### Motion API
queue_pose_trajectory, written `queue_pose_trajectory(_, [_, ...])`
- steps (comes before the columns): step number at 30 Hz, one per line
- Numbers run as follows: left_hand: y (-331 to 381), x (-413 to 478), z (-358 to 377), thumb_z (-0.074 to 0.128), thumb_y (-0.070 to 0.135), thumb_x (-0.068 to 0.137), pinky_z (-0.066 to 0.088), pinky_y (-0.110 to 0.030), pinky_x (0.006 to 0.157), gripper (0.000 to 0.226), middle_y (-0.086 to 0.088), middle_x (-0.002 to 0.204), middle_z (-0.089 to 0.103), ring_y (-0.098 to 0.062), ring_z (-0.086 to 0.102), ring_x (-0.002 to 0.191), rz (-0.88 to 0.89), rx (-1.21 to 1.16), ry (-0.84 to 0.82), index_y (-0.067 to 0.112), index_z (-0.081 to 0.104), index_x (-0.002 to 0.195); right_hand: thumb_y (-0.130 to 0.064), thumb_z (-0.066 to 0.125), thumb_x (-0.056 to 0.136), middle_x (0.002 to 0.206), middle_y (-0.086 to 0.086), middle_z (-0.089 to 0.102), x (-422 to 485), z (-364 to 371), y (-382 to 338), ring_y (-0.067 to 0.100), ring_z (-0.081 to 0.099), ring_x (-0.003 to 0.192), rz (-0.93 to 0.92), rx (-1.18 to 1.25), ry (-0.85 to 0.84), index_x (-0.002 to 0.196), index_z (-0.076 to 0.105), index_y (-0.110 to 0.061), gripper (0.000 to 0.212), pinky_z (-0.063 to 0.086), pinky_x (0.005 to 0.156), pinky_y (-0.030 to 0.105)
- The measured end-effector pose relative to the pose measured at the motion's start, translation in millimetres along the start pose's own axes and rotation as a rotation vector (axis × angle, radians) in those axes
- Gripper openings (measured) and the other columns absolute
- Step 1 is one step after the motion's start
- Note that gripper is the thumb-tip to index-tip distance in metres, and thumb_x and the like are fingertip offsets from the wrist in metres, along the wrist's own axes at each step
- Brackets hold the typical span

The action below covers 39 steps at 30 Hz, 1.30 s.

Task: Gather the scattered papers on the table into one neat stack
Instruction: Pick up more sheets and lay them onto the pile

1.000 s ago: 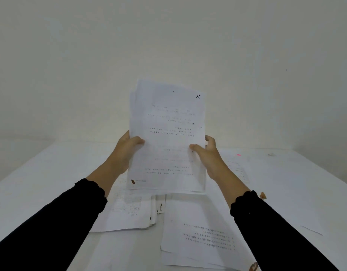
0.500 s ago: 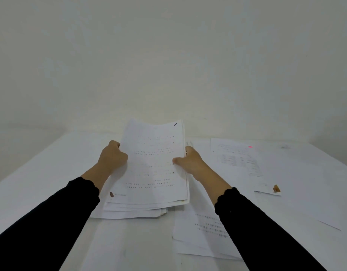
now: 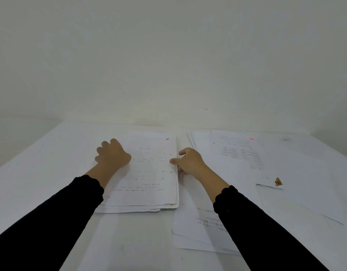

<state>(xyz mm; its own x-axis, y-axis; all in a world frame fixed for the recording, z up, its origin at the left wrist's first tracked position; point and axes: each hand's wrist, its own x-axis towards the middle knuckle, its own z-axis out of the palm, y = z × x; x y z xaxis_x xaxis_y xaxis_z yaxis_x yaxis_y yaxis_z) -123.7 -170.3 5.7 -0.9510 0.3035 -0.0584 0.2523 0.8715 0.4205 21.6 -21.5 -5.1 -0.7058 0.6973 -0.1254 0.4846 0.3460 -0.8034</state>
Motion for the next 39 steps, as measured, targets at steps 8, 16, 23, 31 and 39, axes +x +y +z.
queue_pose_trajectory(8, [58,-26,19,0.055,0.017,0.084,0.040,-0.039,0.096,0.057,-0.013,0.137,0.040,-0.032,0.041,0.126,0.228,-0.134,-0.005,0.018,0.038,0.139,-0.026,0.066,0.084,0.120,0.009,0.059,-4,-68,37,0.025,0.062,0.104,0.068,-0.052,0.200,0.122,0.052,-0.008,0.044,0.044,0.077,0.027])
queue_pose_trajectory(16, [107,-51,51,0.061,0.023,0.082,0.043,-0.040,0.100,0.055,-0.010,0.134,0.051,-0.029,0.048,0.124,0.391,-0.273,-0.101,0.015,0.044,0.134,-0.037,0.062,0.085,0.127,0.011,0.050,-10,-138,89,0.033,0.041,0.122,0.308,-0.335,0.480,0.121,0.056,-0.012,0.044,0.038,0.095,0.037])
queue_pose_trajectory(23, [129,-56,81,0.069,0.045,0.077,0.040,-0.039,0.104,0.078,-0.011,0.137,0.047,-0.030,0.042,0.129,0.423,-0.085,-0.323,0.013,0.035,0.140,-0.077,0.062,0.063,0.127,0.013,0.042,-13,-154,114,0.032,0.036,0.123,0.471,-0.504,0.370,0.120,0.050,-0.011,0.088,0.033,0.097,0.038])
queue_pose_trajectory(31, [149,-67,86,0.076,0.046,0.068,0.039,-0.031,0.090,0.086,-0.016,0.132,0.036,-0.031,0.045,0.117,0.315,0.153,-0.300,0.003,0.036,0.131,-0.069,0.075,0.056,0.115,0.007,0.054,-3,-146,117,0.028,0.048,0.116,0.367,-0.551,0.232,0.102,0.049,-0.013,0.077,0.034,0.091,0.035])
queue_pose_trajectory(39, [153,-67,90,0.073,0.019,0.076,0.044,-0.029,0.077,0.050,-0.008,0.105,0.050,-0.028,0.055,0.110,0.332,-0.067,-0.337,0.002,0.048,0.116,-0.047,0.081,0.063,0.110,0.005,0.058,6,-142,115,0.030,0.052,0.114,0.343,-0.379,0.195,0.097,0.051,-0.013,0.056,0.031,0.081,0.033])
